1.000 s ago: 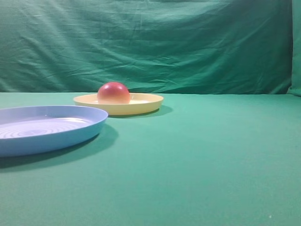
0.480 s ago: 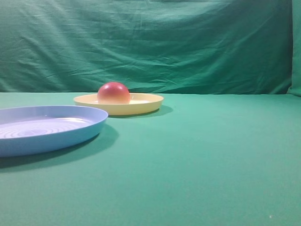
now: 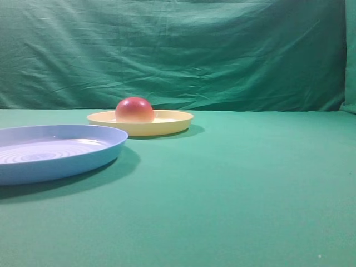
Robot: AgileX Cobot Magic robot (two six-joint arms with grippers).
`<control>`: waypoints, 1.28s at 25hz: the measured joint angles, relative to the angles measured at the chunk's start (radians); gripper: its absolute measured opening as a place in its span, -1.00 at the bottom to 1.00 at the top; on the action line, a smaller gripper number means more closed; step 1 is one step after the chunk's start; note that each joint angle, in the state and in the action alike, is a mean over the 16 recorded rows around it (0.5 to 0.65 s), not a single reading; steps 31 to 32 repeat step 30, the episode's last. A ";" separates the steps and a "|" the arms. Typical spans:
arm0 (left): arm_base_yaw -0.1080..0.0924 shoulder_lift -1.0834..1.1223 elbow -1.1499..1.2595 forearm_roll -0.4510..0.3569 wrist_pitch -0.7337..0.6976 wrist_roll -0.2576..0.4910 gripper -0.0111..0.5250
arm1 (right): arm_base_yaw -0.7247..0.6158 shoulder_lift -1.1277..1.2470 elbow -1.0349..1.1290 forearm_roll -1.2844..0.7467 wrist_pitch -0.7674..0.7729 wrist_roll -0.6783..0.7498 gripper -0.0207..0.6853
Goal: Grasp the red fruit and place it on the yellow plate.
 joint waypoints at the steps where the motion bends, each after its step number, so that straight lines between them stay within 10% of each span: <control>1: 0.000 0.000 0.000 0.000 0.000 0.000 -0.37 | 0.000 -0.001 0.006 0.000 -0.001 0.000 -0.94; 32: 0.000 0.000 0.000 0.000 0.000 0.000 -0.37 | 0.000 -0.003 0.018 0.002 -0.001 0.000 -0.94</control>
